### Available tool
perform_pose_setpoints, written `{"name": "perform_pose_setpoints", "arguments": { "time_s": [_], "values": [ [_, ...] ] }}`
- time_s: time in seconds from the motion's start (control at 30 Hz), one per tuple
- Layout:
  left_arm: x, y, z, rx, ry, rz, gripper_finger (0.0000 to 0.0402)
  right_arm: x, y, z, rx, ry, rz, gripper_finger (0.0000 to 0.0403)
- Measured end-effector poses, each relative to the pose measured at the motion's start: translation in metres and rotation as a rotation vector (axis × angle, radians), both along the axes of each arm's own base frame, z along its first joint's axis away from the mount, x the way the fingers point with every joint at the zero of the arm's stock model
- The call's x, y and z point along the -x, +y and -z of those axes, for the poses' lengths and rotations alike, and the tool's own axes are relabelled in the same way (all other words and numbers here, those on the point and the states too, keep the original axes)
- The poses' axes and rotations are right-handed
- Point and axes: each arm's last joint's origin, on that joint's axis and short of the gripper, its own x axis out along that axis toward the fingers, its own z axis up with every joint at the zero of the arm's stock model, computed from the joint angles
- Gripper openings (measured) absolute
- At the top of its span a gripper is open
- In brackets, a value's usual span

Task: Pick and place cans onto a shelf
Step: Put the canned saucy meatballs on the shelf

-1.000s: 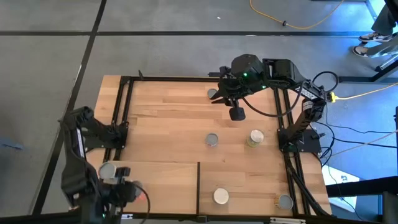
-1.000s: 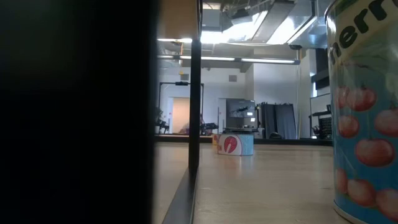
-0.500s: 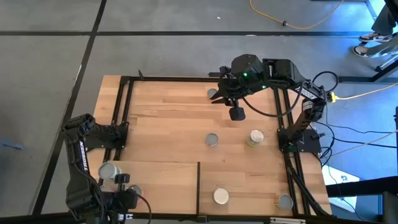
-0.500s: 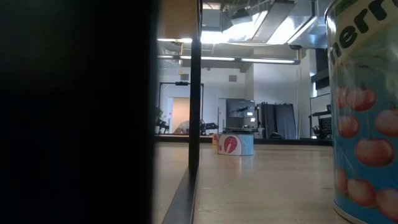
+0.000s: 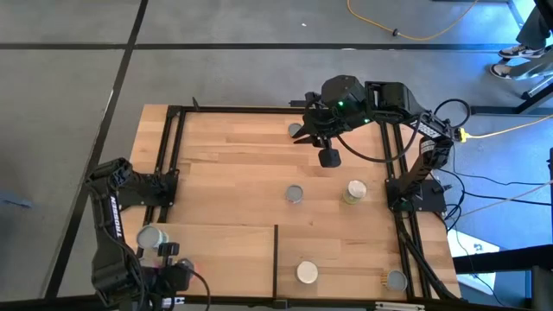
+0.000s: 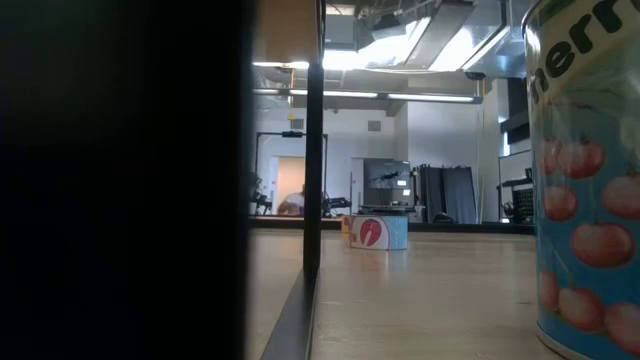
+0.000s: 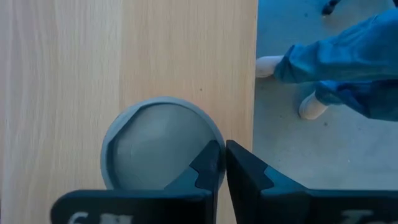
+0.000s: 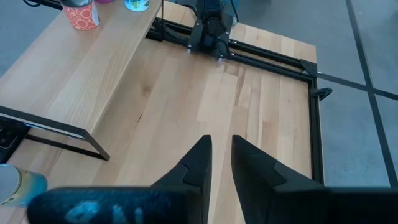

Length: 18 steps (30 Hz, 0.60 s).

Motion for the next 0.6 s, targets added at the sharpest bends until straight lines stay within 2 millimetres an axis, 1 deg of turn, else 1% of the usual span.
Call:
{"name": "perform_pose_setpoints", "arguments": {
  "time_s": [0.5, 0.6],
  "values": [
    [-0.0005, -0.0004, -0.0002, 0.004, -0.004, -0.001, 0.0025, -0.0002, 0.0001, -0.0002, 0.0, -0.003, 0.0, 0.0064],
    [-0.0005, -0.0004, -0.0002, -0.01, -0.008, 0.033, 0.0025, -0.0009, -0.0001, -0.0011, 0.001, -0.014, 0.0, 0.0064]
  ]
}}
